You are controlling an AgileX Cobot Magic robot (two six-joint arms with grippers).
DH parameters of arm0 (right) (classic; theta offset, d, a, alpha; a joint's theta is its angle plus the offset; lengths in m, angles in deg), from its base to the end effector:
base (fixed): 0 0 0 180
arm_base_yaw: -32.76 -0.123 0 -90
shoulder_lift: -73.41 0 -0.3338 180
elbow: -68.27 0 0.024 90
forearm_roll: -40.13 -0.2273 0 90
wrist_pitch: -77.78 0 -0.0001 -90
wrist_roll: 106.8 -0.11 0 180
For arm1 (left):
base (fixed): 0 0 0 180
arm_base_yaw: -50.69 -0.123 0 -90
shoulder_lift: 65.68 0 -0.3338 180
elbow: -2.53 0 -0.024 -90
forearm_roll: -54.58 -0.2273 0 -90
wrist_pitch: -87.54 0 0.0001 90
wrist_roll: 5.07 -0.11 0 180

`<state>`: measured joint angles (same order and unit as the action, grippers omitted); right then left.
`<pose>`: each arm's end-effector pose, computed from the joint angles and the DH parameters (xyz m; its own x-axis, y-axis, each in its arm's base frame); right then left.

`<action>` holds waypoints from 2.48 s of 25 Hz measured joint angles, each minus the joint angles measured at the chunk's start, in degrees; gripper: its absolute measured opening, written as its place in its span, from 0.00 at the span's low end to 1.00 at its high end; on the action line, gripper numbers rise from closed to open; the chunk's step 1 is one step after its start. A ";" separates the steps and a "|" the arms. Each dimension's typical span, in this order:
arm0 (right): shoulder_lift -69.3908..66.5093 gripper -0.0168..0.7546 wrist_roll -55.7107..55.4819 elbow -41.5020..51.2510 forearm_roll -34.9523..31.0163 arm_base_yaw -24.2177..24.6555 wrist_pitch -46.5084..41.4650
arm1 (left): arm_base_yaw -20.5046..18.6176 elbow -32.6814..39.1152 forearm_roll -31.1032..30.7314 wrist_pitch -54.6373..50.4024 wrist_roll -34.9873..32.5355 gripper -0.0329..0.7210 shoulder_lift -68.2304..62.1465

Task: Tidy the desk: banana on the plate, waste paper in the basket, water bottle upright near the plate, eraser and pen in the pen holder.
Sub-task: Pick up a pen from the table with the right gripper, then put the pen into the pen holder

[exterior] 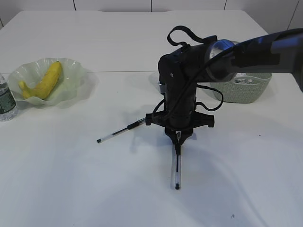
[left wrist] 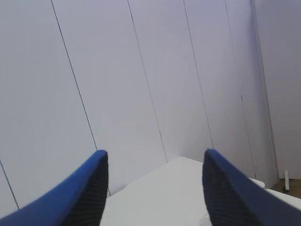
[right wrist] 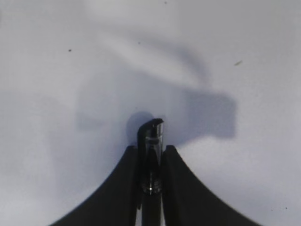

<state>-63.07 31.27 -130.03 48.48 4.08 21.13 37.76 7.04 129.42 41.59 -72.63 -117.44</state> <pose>0.4135 0.2110 0.1580 -0.9772 0.1513 -0.1488 0.1586 0.9866 -0.0385 0.0601 -0.0646 0.5566 0.3012 0.0543 -0.9520 0.4858 0.8504 0.2022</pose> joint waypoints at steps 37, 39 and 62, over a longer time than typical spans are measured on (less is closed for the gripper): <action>0.00 0.15 3.56 -25.05 21.38 3.35 5.03 | 0.00 0.00 -0.80 2.61 0.00 0.63 0.00; 0.00 0.15 3.36 -25.88 22.27 4.02 7.57 | 0.00 0.00 -0.93 2.61 0.00 0.63 0.00; -5.47 0.15 -5.99 -26.86 44.41 9.79 47.37 | 0.00 0.00 -1.94 2.84 0.00 0.63 0.00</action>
<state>-68.54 25.28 -156.88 92.88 13.87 68.50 37.76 7.04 127.48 44.43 -72.63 -117.44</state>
